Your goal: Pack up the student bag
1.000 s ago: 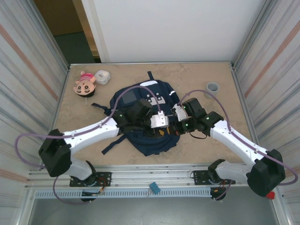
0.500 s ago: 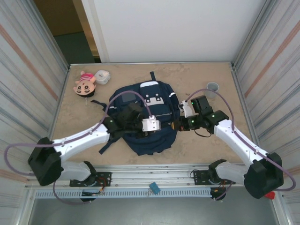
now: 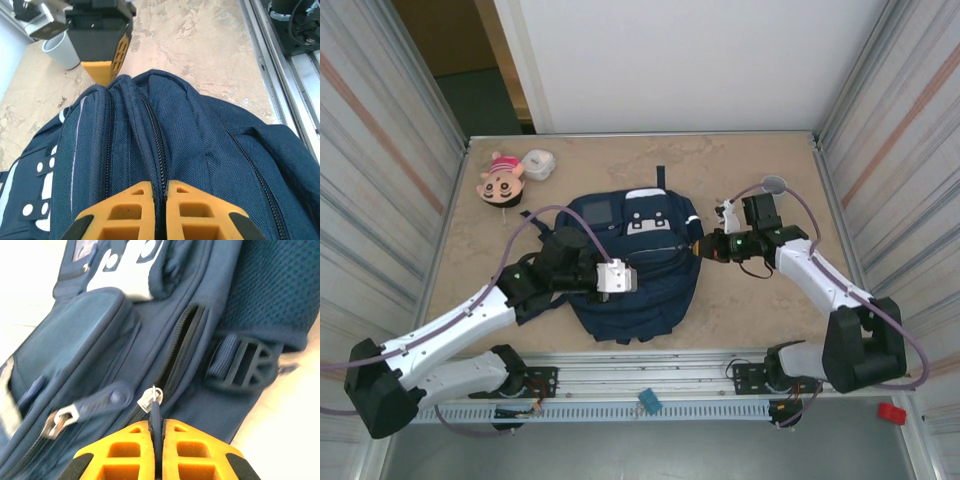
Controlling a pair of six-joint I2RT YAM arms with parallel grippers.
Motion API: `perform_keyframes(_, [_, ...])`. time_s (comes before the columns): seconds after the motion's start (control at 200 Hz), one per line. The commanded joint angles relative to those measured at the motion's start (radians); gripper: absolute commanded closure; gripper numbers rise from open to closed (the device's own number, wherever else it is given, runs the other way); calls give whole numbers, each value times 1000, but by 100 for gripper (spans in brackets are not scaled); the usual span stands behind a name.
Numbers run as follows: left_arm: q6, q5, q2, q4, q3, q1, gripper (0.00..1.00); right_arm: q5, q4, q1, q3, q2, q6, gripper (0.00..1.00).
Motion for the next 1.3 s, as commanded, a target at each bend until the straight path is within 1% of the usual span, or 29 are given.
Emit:
perform_keyframes(0.0, [44,157,-85,-35,61,2,100,206,124,-64,52,73,50,100])
perform_keyframes(0.135, [57,217,-88,-56,95,1,100,316,202,-76,67,163,98,100])
perform_keyframes(0.246, [69,233,-92,-71,105,2,100,332,254,-97,80,223,131,100])
perform_keyframes(0.391, [80,186,-98,-76,77,2,100,299,290,-98,93,238,132,100])
perform_keyframes(0.551, [76,127,-82,-13,10,8,100,302,278,-96,87,166,142,100])
perform_keyframes(0.591, [64,120,-71,-2,2,14,100,300,255,-96,87,144,142,88])
perform_keyframes(0.616, [54,113,-64,6,0,16,95,298,236,-96,92,127,142,78])
perform_keyframes(0.636, [43,108,-58,13,0,16,88,297,216,-96,99,116,143,72])
perform_keyframes(0.646, [38,106,-54,17,1,16,85,296,206,-96,102,108,144,67])
perform_keyframes(0.676, [19,96,-49,21,5,16,70,301,168,-96,111,89,149,55])
perform_keyframes(0.727, [-18,79,-38,15,21,16,50,312,103,-94,126,47,164,47])
perform_keyframes(0.747, [-39,63,-37,15,28,16,44,309,83,-93,129,27,171,43])
perform_keyframes(0.782, [-88,22,-36,20,38,16,37,298,55,-91,129,-10,181,37])
perform_keyframes(0.837, [-189,-41,-41,56,37,24,32,303,10,-75,120,-72,198,33])
perform_keyframes(0.897, [-288,-70,-45,80,30,42,28,325,-28,-51,102,-138,229,32])
perform_keyframes(0.977, [-418,-135,-33,82,28,69,26,339,-51,2,62,-208,287,31])
perform_keyframes(1.077, [-647,-246,5,57,27,116,25,372,-60,108,-4,-252,360,31])
perform_keyframes(1.188, [-901,-347,45,-11,10,180,23,434,-65,245,-55,-242,425,31])
perform_keyframes(1.238, [-988,-374,58,-36,-12,204,23,465,-64,296,-72,-224,452,31])
perform_keyframes(1.298, [-1062,-398,68,-49,-44,222,23,488,-52,341,-94,-196,476,31])
